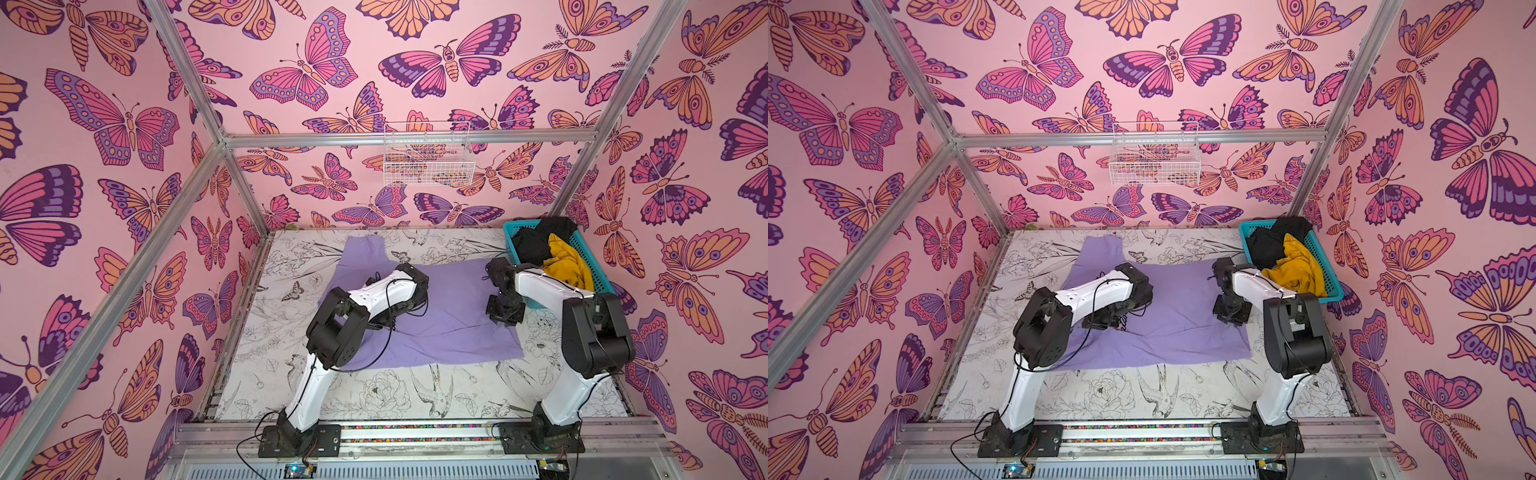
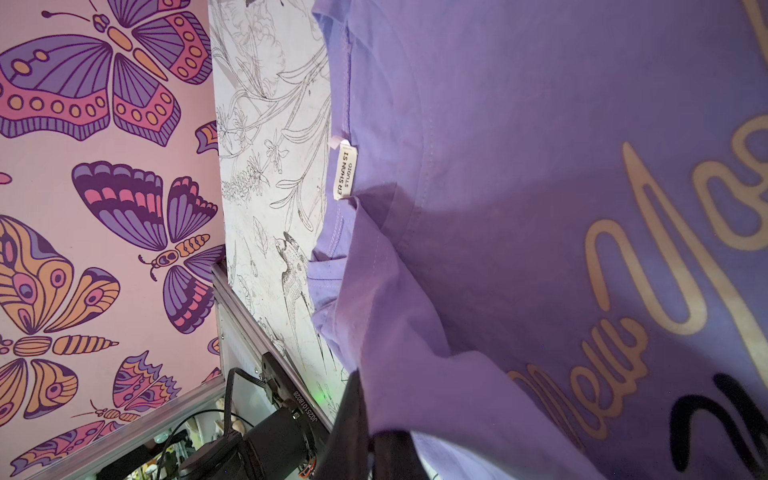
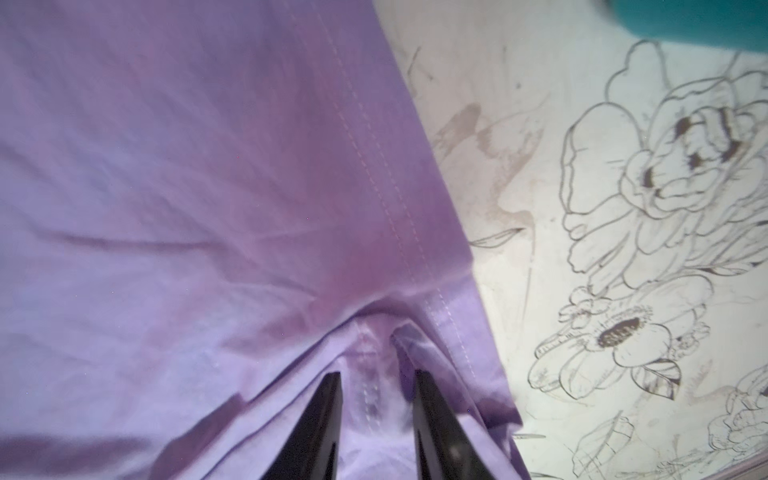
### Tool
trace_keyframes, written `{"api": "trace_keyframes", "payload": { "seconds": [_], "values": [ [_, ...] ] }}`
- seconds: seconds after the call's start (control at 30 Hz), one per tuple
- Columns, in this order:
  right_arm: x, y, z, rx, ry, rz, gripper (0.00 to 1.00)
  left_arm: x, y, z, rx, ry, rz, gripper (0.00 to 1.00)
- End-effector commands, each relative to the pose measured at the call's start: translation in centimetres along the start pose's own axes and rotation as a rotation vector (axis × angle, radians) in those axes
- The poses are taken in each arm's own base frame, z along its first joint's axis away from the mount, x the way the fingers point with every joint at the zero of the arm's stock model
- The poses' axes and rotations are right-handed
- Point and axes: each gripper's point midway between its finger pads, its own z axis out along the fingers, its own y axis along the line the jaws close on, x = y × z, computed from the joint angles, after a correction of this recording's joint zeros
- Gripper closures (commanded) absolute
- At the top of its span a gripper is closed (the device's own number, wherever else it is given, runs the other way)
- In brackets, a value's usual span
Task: Fold and stack t-shirts
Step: Smooth out the T-shirt at the center of the board.
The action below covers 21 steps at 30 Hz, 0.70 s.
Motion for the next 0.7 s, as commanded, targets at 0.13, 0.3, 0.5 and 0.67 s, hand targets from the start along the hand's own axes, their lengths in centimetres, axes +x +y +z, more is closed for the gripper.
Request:
{"api": "trace_keyframes", "payload": {
  "seconds": [0.13,0.3,0.5,0.67],
  "values": [
    [1.5,-1.0,0.5,0.060,0.028,-0.016,0.65,0.7,1.0,-0.1,-0.038,0.043,0.015,0.97],
    [1.5,-1.3,1.1,0.080,0.022,-0.031,0.65,1.0,1.4,-0.1,-0.034,0.037,0.015,0.97],
    [0.7,-1.4,1.4,0.102,0.010,-0.053,0.65,1.6,2.0,0.1,-0.044,0.045,0.015,0.97],
    [-0.1,-1.4,1.1,0.101,-0.007,-0.062,0.65,1.9,2.0,0.3,-0.047,0.056,0.011,0.97]
  ]
}}
